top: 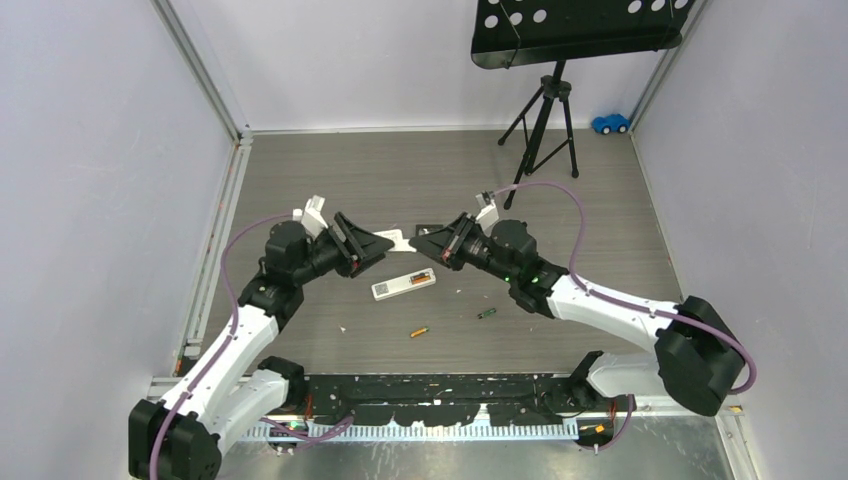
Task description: Load the batteries into the remote control
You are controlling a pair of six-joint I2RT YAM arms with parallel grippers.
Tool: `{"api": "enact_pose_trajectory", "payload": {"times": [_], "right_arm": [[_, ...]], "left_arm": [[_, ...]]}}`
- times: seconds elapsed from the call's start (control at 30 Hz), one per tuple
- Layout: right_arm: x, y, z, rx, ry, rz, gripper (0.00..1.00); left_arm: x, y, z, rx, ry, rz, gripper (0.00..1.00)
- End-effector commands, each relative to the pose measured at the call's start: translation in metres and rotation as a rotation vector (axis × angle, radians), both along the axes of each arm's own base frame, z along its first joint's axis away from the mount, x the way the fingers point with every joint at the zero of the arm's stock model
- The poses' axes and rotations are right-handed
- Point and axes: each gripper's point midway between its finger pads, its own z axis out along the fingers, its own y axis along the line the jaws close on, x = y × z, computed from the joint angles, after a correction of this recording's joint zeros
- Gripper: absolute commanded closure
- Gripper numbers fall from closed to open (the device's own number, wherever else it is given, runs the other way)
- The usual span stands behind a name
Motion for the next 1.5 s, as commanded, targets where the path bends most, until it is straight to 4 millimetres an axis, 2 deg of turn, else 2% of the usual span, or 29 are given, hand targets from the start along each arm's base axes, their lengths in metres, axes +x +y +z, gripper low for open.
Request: {"api": "enact_pose_trajectory", "payload": {"times": [0.0, 0.07, 0.17, 0.3, 0.37, 0.53, 0.63, 0.83, 0.97, 1.17, 1.47], "right_arm": [[0.012, -0.026, -0.017, -0.179, -0.029, -0.044, 1.0], [0.015, -0.032, -0.037, -0.296, -0.039, -0.013, 1.0], [0.007, -0.04, -0.076, -0.5, -0.071, 0.099, 1.0], [0.002, -0.04, -0.108, -0.588, -0.093, 0.217, 1.0], [0.005, -0.037, -0.116, -0.603, -0.11, 0.251, 1.0], [0.012, -0.022, -0.127, -0.557, -0.164, 0.297, 1.0], [0.016, -0.019, -0.134, -0.546, -0.172, 0.287, 1.0], [0.025, -0.015, -0.136, -0.524, -0.171, 0.257, 1.0], [0.033, -0.019, -0.14, -0.536, -0.16, 0.204, 1.0], [0.043, -0.024, -0.148, -0.562, -0.129, 0.185, 1.0], [0.035, -0.015, -0.156, -0.551, -0.104, 0.278, 1.0]], "left_arm": [[0.001, 0.016, -0.019, 0.188, -0.016, 0.03, 0.31], [0.001, 0.023, -0.035, 0.268, 0.033, 0.042, 0.28], [-0.004, 0.036, -0.061, 0.396, 0.122, 0.038, 0.28], [-0.011, 0.049, -0.097, 0.537, 0.226, 0.012, 0.34], [-0.012, 0.054, -0.114, 0.583, 0.264, 0.002, 0.39], [-0.012, 0.059, -0.147, 0.645, 0.333, -0.02, 0.53], [-0.013, 0.057, -0.156, 0.641, 0.342, -0.032, 0.64], [-0.018, 0.042, -0.165, 0.583, 0.373, -0.125, 0.86], [-0.022, 0.031, -0.174, 0.541, 0.406, -0.173, 0.9], [-0.024, 0.019, -0.185, 0.569, 0.427, -0.208, 0.9], [-0.01, 0.022, -0.196, 0.631, 0.423, -0.177, 0.9]]}}
